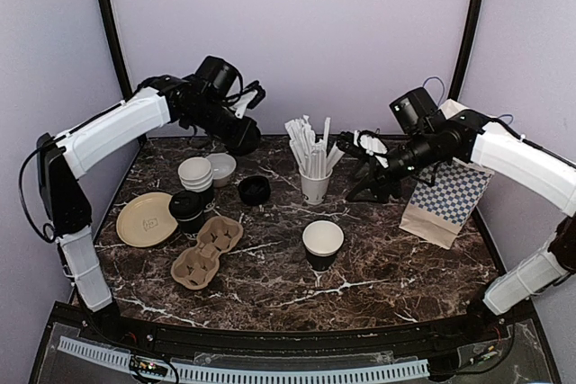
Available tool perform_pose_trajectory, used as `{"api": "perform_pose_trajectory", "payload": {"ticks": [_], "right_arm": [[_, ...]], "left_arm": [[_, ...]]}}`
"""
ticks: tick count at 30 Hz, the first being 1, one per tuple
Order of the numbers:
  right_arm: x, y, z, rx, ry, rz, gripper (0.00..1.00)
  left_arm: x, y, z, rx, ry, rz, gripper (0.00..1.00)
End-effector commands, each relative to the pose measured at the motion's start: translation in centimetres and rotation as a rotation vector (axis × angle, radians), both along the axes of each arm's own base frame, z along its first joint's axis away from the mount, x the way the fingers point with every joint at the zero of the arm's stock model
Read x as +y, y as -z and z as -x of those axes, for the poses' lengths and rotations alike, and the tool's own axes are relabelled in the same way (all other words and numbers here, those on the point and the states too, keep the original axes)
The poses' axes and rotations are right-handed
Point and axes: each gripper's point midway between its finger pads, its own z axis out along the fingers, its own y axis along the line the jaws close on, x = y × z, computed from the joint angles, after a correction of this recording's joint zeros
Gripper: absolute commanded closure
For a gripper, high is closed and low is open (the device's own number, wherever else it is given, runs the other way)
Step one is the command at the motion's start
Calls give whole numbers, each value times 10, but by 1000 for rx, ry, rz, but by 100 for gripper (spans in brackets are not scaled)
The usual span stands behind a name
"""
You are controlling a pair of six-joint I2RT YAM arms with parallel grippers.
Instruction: Pack the takeout coffee
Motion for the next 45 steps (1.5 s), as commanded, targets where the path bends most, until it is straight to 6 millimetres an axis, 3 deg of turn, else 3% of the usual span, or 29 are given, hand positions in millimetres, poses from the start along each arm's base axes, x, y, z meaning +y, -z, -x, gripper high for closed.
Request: {"api": "perform_pose_trajectory", "payload": {"ticks": [1,10,13,21,31,45], "right_arm": [[15,-32,-4,29,-19,-77,47],[48,-104,-28,82,14,-283,47],[61,-124,-35,159,7,-383,39],[89,-153,-25,520,-156,-618,25],[97,-179,-26,686,-228,-753,7],[116,-176,-33,752,-226,-768,4]], "left_arm": [[-6,-70,39,-41,131,176,94],[-27,-149,109,-61,420,501,93],[-33,-169,127,-74,516,601,92],[-33,-213,161,-206,678,848,92],[-38,-203,154,-194,667,890,92],[-49,-196,151,-161,683,905,92]]}}
